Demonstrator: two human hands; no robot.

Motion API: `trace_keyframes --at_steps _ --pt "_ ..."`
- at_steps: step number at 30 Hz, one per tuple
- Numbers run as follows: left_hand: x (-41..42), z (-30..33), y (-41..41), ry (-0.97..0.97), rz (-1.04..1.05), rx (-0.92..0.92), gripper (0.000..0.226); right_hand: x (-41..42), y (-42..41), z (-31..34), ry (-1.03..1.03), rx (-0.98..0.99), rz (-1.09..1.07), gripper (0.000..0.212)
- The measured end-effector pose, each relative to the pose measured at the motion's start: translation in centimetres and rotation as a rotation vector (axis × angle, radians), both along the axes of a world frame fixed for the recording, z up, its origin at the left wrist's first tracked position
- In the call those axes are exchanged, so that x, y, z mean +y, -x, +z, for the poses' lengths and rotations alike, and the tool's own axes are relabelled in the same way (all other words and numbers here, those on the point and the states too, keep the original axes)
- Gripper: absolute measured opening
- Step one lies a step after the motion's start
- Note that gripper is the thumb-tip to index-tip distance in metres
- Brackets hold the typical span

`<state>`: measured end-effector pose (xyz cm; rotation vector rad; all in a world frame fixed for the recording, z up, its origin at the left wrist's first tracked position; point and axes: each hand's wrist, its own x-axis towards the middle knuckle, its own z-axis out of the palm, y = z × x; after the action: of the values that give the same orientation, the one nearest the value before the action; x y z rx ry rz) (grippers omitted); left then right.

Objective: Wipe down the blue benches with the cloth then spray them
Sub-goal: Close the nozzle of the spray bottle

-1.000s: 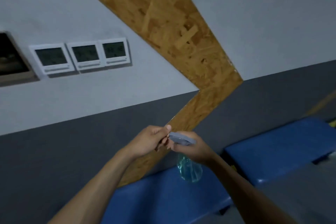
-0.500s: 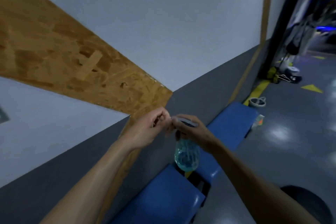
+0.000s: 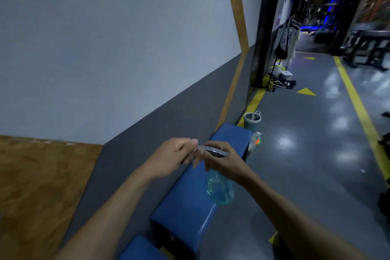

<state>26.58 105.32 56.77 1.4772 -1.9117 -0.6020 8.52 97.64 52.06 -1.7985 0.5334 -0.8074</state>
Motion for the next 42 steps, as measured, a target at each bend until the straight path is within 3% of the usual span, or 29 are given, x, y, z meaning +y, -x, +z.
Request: trace_keyframes --at_steps 7,14,19,24,30,42 --pt "-12.2 -0.7 4.5 0.101 0.045 -0.056 0.041 -12.0 4.9 -0.3 -0.002 0.001 0.014 0.03" --pt "-27.7 -3.8 7.0 -0.238 0.083 0.204 0.06 -25.2 7.2 -3.2 0.018 -0.003 -0.065 0.035" --pt "-41.1 -6.1 8.2 -0.368 0.02 0.215 0.059 -35.7 8.9 -4.2 0.024 0.042 -0.174 0.019" --pt "-53.5 -6.4 10.7 -0.426 -0.009 0.213 0.063 -46.9 11.5 -4.6 0.068 0.073 -0.334 0.033" --pt "-67.1 -8.2 14.9 -0.404 0.0 0.296 0.059 -59.8 15.1 -5.6 0.05 0.062 -0.405 0.021" --pt "-93.0 -13.2 22.6 -0.165 0.143 0.313 0.06 -88.6 21.5 -10.0 -0.268 0.044 -0.237 0.027"
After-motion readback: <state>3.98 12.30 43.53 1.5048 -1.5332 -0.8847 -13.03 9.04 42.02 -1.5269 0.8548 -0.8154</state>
